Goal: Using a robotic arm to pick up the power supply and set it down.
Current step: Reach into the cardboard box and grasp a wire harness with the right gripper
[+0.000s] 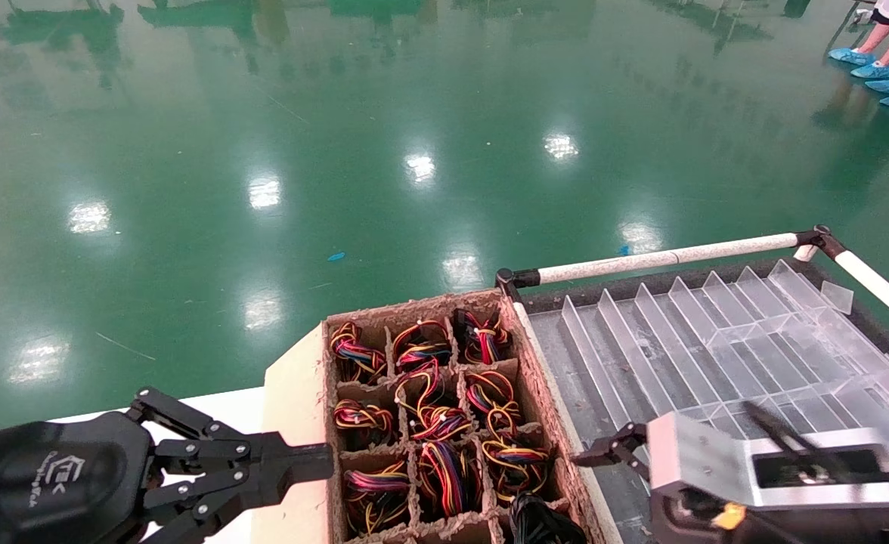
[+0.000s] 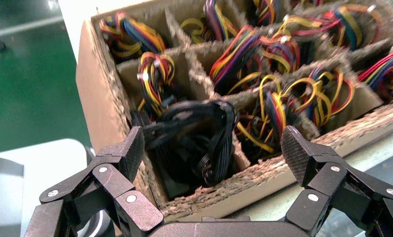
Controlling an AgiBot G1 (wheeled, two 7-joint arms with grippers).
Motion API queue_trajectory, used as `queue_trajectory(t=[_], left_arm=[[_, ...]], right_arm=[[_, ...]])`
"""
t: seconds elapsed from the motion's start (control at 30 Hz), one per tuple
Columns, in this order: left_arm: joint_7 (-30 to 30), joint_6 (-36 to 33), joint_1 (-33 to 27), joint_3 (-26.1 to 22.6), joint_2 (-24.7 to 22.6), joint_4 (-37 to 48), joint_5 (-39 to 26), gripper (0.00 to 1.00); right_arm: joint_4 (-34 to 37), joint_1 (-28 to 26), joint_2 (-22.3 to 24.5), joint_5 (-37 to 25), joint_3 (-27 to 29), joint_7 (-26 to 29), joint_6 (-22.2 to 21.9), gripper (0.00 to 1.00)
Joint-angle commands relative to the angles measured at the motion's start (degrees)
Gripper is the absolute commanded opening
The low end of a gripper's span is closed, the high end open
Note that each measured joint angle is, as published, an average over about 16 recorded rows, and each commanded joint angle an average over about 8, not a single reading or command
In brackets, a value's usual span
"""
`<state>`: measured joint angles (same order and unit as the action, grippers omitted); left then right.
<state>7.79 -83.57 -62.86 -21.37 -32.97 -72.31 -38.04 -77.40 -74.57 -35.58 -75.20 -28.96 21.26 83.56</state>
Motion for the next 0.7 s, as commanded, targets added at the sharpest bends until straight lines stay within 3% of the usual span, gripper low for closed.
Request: queue_trajectory(t=[0.03,0.7], left_arm=[[0.00,0.00,0.00,0.00,0.00,0.00,0.00,0.00],[0.00,0.00,0.00,-0.01,0.00,0.00,0.01,0.00]], right_arm=[[0.00,-0.95,-1.03,-1.85,-0.93,0.37,0.15,0.03],[0.22,-3.91,-5.18,-10.26,-5.16,3.75,-0.22,0.00]])
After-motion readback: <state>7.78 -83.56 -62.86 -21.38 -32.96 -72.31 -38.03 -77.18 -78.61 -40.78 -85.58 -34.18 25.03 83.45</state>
